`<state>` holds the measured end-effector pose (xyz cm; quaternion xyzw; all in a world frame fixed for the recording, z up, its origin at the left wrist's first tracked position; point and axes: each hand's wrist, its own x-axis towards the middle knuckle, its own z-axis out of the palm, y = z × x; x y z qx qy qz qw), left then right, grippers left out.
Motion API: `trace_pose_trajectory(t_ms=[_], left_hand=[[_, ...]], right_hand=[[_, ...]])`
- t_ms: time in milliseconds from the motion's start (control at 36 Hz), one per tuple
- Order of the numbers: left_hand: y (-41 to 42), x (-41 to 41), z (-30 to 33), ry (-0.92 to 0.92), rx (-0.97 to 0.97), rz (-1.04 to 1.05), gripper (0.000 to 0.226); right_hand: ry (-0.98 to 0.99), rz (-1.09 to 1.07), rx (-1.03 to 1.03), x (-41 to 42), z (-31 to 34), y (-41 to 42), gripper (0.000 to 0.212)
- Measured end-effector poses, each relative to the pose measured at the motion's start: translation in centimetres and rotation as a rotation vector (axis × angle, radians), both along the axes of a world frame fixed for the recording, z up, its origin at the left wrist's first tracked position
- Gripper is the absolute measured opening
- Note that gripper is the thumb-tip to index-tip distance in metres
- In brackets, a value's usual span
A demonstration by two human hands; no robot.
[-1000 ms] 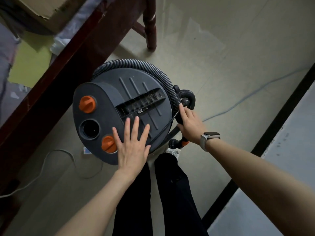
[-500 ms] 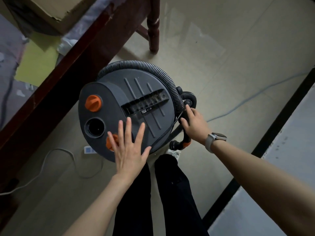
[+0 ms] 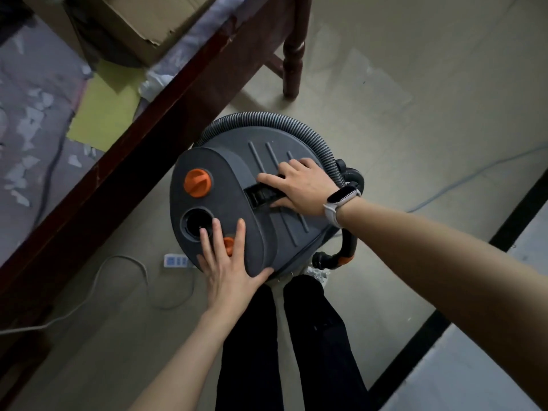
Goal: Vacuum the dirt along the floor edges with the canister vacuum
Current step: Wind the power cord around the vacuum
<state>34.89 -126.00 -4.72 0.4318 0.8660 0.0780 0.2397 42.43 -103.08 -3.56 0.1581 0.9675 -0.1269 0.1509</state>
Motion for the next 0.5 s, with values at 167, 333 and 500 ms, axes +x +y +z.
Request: trace_pose_trajectory(t_ms=[167, 333, 500], left_hand=[[0.7, 0.4, -0.1, 0.009, 0.044, -0.004, 0.118], [3.4, 1.8, 0.0, -0.028, 0.057, -0.019, 0.119], [8.4, 3.7, 0.3, -0.09, 0.019, -0.085, 0.117]], right_hand=[[0.035, 0.017, 0.004, 0.7, -0.2, 0.8, 0.062], [0.027, -0.012, 0.011, 2.7, 0.0, 3.2, 0.062], [-0.022, -0.107, 0.008, 6.2, 0.4, 7.4, 0.063]])
